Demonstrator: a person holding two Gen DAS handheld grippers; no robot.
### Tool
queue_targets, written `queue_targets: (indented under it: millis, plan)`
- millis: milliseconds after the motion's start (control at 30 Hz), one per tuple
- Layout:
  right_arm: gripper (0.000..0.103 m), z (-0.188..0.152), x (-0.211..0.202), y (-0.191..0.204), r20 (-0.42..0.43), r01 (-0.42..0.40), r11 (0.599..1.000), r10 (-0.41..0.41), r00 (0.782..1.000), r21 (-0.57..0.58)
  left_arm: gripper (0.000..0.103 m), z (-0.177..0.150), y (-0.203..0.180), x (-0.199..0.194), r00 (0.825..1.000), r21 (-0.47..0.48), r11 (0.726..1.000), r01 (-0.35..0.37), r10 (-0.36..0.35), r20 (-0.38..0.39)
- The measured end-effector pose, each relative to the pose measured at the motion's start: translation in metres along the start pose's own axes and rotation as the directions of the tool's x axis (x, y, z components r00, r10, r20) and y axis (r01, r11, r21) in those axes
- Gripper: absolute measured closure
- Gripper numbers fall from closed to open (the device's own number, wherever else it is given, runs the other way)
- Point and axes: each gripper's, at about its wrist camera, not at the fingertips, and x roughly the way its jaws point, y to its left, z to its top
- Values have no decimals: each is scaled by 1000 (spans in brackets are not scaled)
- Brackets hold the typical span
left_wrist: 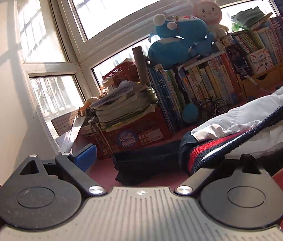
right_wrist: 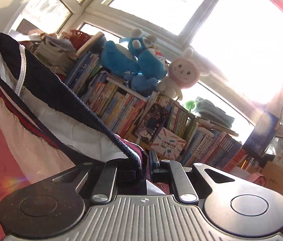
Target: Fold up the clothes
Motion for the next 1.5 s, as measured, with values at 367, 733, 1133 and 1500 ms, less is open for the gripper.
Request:
queue_targets:
  millis: [367,733,1133,1500]
  plan:
    - [88,-73,-78,15,-408,-195,979,157,899,-53,9,-44,-40,-30,896,47,928,371,-344,-282]
    - [49,-74,-58,-28,-404,-387,890,454,794,240,9,-38,12,-28,653,-243,690,682,-724,-221]
    - [14,-63,-33,-140,-1,-425,584,589,808,692,3,4,71,30,610,-562,454,691,-783,117]
    - [9,-10,143,-140,-61,-280,658,445,893,699,3,83,-22,193,654,-512,535,672,-753,73]
